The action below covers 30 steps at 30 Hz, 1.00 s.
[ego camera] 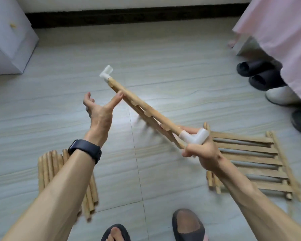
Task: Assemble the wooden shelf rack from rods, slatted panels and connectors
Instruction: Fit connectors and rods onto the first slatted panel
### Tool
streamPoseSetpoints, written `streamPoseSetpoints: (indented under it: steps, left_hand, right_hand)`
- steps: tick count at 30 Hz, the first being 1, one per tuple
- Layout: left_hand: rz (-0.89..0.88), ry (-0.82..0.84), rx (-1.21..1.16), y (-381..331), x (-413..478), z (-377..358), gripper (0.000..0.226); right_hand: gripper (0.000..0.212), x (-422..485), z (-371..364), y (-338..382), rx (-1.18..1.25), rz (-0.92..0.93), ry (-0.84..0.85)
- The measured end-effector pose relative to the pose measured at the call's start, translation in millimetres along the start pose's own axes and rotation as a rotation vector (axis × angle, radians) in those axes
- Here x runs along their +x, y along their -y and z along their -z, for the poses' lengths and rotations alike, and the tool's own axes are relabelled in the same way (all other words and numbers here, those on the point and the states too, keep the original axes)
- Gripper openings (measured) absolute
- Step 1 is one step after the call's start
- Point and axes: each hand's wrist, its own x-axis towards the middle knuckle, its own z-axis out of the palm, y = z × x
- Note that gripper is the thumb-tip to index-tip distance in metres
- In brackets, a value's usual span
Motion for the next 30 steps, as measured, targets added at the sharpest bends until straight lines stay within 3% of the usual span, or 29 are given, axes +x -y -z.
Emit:
streamPoseSetpoints:
  steps: [4, 7, 10, 13, 16, 22, 27, 30]
  left_hand:
    - [-0.057, 0.117, -0.062, -10.9, 14.9, -5.9, 0.11]
    - [-0.084, 0.216, -0.001, -16.1, 19.4, -10.6, 0.077]
    - [-0.1, 0.198, 0.095, -15.7, 17.7, -8.2, 0.052]
    - [-0.068, 0.173, 0.102, -19.9, 17.6, 4.2, 0.046]
    - [-0.086, 0.113, 0.11, -20.7, 13.3, 9.2, 0.019]
    - [-0.105, -0.23, 0.02, -8.2, -6.6, 6.5, 0.019]
    - [-0.086, -0.334, 0.041, -5.9, 1.5, 5.8, 0.012]
    - [-0.04, -0.327, 0.081, -11.8, 8.1, -0.2, 0.013]
  right_hand:
    - [0.064, -16.3, 34.3, -8.9, 0.187, -0.096, 0.001]
    - [0.058, -26.2, 52.8, -18.4, 0.278, -0.167, 0.049]
    - [0.037, -25.9, 64.5, -24.3, 0.308, -0.246, -0.195]
    - [0.037, -19.6, 71.6, -23.4, 0.236, -0.261, -0.489]
    - [0.04, -13.1, 69.7, -21.4, 0.243, -0.257, -0.541]
    - [0.022, 3.3, 58.8, -21.2, 0.294, -0.245, -0.801]
    - [0.032, -0.1, 47.3, -23.8, 0.245, -0.179, -0.863]
    - [0.035, -8.7, 41.6, -27.3, 0.075, -0.057, -0.815]
